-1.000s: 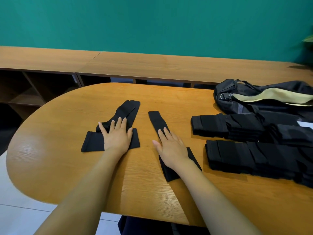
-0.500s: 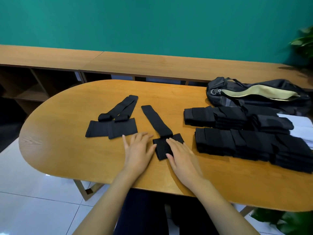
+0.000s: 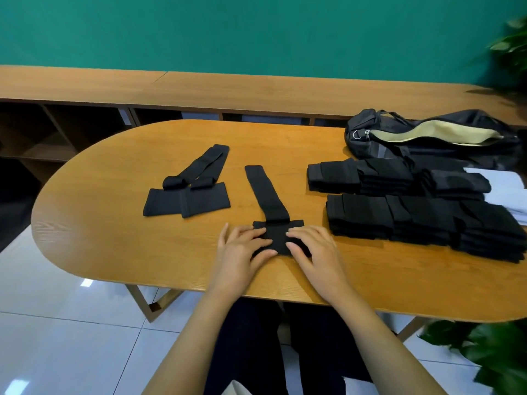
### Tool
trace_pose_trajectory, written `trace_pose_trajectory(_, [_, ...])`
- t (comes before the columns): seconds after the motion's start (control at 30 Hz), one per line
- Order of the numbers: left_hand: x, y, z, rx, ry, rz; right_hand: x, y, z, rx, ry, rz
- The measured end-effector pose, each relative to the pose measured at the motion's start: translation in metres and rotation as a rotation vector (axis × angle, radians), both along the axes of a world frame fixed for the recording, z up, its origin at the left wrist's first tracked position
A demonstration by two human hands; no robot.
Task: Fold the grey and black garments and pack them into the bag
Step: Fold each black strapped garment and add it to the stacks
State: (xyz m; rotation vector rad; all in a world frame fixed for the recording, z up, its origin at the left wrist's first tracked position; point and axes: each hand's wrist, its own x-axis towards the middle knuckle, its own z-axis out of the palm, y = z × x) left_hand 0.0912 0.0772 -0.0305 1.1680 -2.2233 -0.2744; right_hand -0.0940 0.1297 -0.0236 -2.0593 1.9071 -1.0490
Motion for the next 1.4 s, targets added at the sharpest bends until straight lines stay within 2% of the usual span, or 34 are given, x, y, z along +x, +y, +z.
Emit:
trace_pose_trajectory(0.1, [0.001, 0.002, -0.001, -0.059, 0.044, 0.059, -0.001, 0.000, 0.001, 0.039, -0.045, 0.038])
trace_pose_trajectory(0.2, [0.003, 0.002, -0.002, -0.038, 0.085, 0.081, -0.002, 0.000, 0.000, 0.059, -0.002, 0.066])
trace_pose_trajectory(0.33, [0.002, 0.002, 0.000, 0.013, 0.134, 0.035, -0.003, -0.001, -0.003, 0.020, 0.045, 0.013])
trace_pose_trajectory(0.5, [0.003, 0.004, 0.007, 0.122, 0.227, -0.037, -0.003, 0.002, -0.002, 0.044, -0.063, -0.095])
trace_pose_trajectory(0.77, [0.003, 0.006, 0.013, 0.153, 0.226, 0.054, -0.003, 0.004, 0.000, 0.092, -0.147, -0.074])
trace_pose_trajectory(0.9, [0.005, 0.008, 0.015, 0.248, 0.359, 0.169, -0.002, 0.002, 0.004, 0.088, -0.111, -0.065])
trace_pose_trajectory(1.0, [0.006, 0.007, 0.016, 0.303, 0.408, 0.177, -0.003, 0.000, 0.003, 0.082, -0.069, -0.077])
trace_pose_trajectory(1.07, [0.006, 0.008, 0.017, 0.301, 0.402, 0.175, -0.004, 0.001, 0.001, 0.076, -0.091, -0.113])
trace_pose_trajectory(1.2, [0.006, 0.005, 0.011, 0.174, 0.289, 0.177, -0.004, 0.001, -0.001, 0.100, -0.132, -0.182])
trace_pose_trajectory(1.4, [0.005, 0.005, 0.009, 0.202, 0.297, 0.280, -0.004, -0.001, -0.002, 0.117, -0.184, -0.238])
